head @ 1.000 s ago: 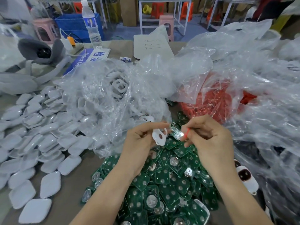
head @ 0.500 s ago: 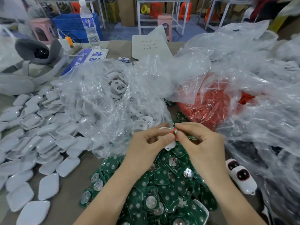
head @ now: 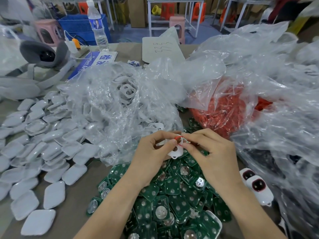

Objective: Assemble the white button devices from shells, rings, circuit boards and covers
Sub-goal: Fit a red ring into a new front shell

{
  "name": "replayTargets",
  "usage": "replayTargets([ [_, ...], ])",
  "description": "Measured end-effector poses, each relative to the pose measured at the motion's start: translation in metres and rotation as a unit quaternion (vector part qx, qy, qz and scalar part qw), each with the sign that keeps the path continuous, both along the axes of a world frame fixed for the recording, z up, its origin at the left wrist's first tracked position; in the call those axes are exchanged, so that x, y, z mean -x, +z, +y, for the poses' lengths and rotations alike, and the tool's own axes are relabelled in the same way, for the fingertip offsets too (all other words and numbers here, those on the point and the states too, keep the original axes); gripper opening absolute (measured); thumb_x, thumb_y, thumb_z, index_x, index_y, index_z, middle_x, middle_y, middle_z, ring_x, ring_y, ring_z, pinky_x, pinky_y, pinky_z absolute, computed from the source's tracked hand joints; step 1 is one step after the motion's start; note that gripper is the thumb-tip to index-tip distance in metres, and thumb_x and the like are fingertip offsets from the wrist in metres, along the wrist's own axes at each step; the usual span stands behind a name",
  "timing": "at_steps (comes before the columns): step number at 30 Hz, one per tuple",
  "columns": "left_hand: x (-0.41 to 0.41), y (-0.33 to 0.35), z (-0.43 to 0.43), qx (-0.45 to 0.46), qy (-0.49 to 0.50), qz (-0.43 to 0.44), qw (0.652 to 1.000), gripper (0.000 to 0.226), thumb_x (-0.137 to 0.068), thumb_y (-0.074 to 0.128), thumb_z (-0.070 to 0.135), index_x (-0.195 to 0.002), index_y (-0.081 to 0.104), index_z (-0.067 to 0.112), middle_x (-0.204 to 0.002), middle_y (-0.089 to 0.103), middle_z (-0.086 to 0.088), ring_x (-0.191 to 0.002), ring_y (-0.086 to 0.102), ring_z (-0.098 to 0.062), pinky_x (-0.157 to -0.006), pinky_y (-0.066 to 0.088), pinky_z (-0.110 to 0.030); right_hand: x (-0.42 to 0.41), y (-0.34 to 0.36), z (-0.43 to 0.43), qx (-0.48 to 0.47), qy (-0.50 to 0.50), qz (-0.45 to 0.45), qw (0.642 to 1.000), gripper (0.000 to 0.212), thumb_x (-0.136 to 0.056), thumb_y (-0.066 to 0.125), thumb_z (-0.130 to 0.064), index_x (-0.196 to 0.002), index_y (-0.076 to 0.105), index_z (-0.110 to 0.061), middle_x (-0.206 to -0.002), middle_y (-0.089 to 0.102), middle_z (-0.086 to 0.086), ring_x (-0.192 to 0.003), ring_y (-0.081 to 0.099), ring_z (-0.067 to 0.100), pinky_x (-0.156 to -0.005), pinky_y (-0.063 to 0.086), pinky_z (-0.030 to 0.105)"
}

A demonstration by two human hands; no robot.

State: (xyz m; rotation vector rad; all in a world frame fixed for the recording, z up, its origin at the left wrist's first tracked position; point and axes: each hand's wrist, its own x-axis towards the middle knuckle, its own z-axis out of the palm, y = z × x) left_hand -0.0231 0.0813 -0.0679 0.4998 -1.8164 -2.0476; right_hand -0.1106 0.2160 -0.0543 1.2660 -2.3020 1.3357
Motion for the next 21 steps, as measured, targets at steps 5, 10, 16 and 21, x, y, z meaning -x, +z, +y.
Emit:
replayTargets([
  [5, -0.0004, -0.0025, -0.0002, -0.026, -0.016, 0.003, 1.000, 0.012, -0.089, 0.068, 0.016, -0.096, 0.075, 0.023, -0.102, 0.074, -0.010, -0.092, 0.071, -0.028, -0.083, 0.059, -0.035, 0.0011, -0.0019, 0.0004, -0.017, 0.022, -0.029, 0.999, 0.030, -0.077, 0.078, -0.009, -0.106, 0.074, -0.013, -0.091, 0.065, -0.004, -0.083, 0.061, 0.006, -0.076, 0.053, 0.021],
  [10, -0.0007, 0.0024, -0.0009, -0.274, -0.069, 0.060, 0.957, 0.043, -0.086, 0.055, 0.006, -0.129, 0.058, 0.004, -0.117, 0.069, -0.018, -0.099, 0.070, -0.022, -0.079, 0.058, -0.027, 0.0011, -0.0016, 0.0002, 0.001, -0.010, -0.035, 0.999, 0.028, -0.078, 0.078, -0.010, -0.104, 0.075, -0.018, -0.089, 0.065, -0.006, -0.079, 0.061, 0.006, -0.072, 0.052, 0.020],
  [16, 0.0005, 0.0036, 0.0017, -0.316, -0.099, 0.059, 0.942, 0.030, -0.087, 0.055, 0.010, -0.111, 0.072, 0.005, -0.117, 0.070, -0.015, -0.105, 0.069, -0.019, -0.084, 0.056, -0.026, -0.0010, 0.0014, 0.0001, 0.034, -0.012, -0.039, 0.999, 0.030, -0.078, 0.078, -0.011, -0.105, 0.074, -0.023, -0.089, 0.065, -0.007, -0.079, 0.062, 0.007, -0.072, 0.054, 0.022],
  [21, 0.0003, 0.0026, 0.0035, -0.317, -0.099, 0.059, 0.941, 0.027, -0.087, 0.056, 0.018, -0.102, 0.077, 0.012, -0.105, 0.074, -0.011, -0.097, 0.071, -0.021, -0.079, 0.058, -0.036, -0.0021, 0.0020, 0.0009, 0.043, -0.018, 0.016, 0.999, 0.031, -0.077, 0.079, -0.006, -0.106, 0.074, -0.015, -0.089, 0.065, -0.001, -0.076, 0.059, 0.007, -0.071, 0.052, 0.022],
])
